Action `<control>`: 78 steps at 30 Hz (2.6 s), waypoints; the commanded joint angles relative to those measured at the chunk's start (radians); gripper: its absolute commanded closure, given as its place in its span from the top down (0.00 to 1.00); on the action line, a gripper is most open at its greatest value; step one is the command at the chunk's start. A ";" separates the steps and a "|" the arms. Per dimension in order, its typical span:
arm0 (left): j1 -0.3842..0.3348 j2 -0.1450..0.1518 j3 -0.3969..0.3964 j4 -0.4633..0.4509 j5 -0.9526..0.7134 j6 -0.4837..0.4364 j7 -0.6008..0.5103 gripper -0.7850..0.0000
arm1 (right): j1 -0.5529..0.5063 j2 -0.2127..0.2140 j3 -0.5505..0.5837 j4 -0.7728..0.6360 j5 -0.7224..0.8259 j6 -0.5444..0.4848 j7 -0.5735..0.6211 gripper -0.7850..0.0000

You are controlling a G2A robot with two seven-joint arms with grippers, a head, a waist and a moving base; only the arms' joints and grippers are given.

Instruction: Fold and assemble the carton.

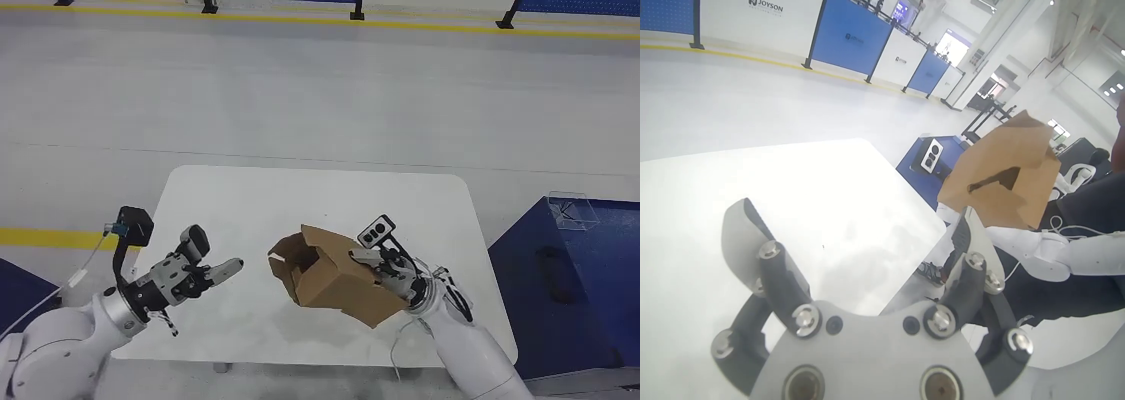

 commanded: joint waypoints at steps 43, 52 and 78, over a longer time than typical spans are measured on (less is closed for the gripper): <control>-0.023 0.029 0.027 -0.011 -0.020 0.080 0.013 1.00 | -0.067 -0.004 0.039 -0.107 -0.444 -0.178 -0.213 0.00; -0.005 0.032 0.076 -0.053 0.057 0.078 0.037 1.00 | -0.080 -0.007 0.002 -0.137 -0.538 -0.190 -0.235 0.00; 0.060 0.040 0.033 -0.054 0.026 -0.040 0.196 1.00 | -0.004 -0.034 -0.049 0.083 -0.099 0.102 -0.021 0.00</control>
